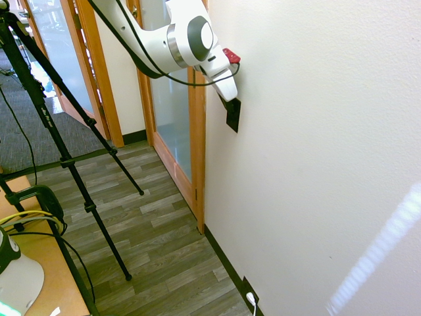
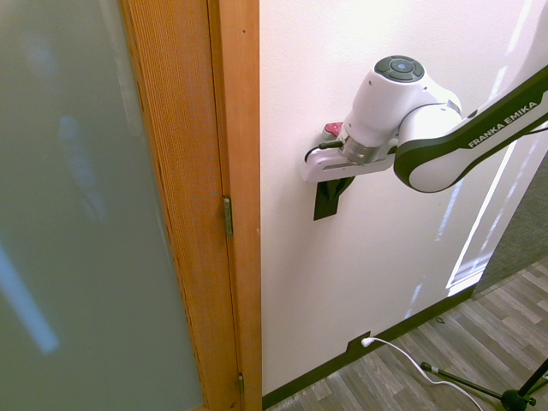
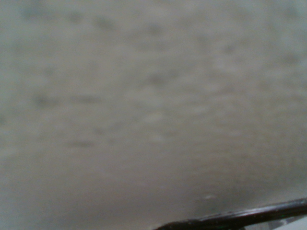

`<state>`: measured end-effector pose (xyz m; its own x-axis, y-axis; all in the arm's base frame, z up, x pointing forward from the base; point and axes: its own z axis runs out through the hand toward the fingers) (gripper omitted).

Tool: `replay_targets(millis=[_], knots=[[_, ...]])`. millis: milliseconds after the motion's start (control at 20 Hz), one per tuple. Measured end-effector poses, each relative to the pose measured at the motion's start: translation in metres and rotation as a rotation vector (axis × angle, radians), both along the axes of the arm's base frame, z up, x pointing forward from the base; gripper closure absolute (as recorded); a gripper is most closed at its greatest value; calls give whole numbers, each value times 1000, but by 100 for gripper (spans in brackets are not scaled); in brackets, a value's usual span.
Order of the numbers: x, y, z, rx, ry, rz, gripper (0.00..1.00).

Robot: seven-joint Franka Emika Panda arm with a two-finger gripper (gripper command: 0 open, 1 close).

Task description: Turn off the light

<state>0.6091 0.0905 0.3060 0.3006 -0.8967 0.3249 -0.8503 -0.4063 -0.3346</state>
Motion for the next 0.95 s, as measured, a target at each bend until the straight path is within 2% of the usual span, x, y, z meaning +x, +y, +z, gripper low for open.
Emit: replay_targets(millis=[200, 400, 450, 750, 950], knots=[[2, 4, -4, -16, 14, 6, 100], [8, 6, -27, -33, 48, 7, 100], [9, 6, -28, -30, 48, 7, 0], [0, -5, -29, 28, -1, 44, 0], [-5, -2, -34, 16, 22, 84, 0]])
